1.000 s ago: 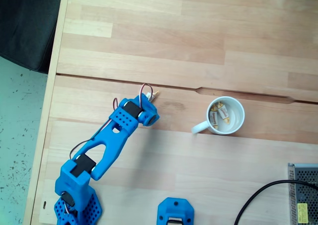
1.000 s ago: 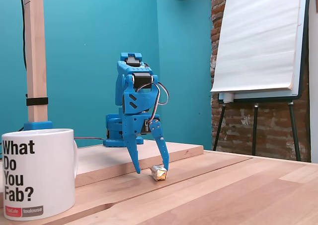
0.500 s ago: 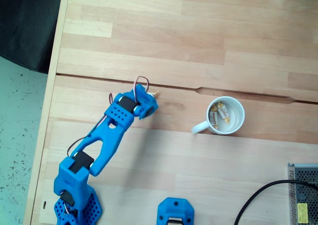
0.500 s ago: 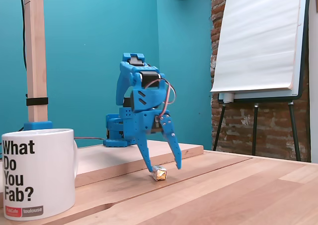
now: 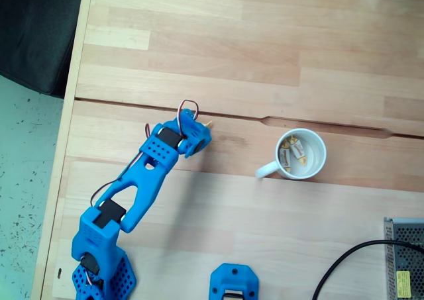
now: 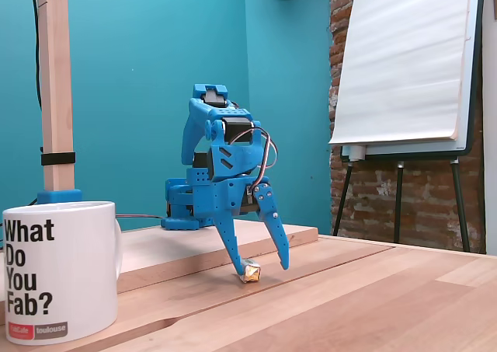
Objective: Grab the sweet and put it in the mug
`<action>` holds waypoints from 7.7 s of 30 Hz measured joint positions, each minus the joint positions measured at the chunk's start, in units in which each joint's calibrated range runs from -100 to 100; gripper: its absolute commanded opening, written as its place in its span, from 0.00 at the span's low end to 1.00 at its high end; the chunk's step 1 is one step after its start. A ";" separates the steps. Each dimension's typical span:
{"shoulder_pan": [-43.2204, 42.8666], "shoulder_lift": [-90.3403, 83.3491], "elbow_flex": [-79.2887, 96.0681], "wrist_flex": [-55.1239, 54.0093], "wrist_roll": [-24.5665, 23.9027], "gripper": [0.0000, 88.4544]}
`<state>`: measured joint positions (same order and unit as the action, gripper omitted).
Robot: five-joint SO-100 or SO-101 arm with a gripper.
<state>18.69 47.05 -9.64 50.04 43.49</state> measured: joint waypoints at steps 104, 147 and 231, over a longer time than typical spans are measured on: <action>25.70 -22.43 -6.90 -0.57 0.34 0.00; 19.94 2.54 -43.12 -0.57 0.05 0.00; 22.75 0.45 -43.03 -0.57 -0.10 0.00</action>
<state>41.43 47.50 -52.67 49.47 43.39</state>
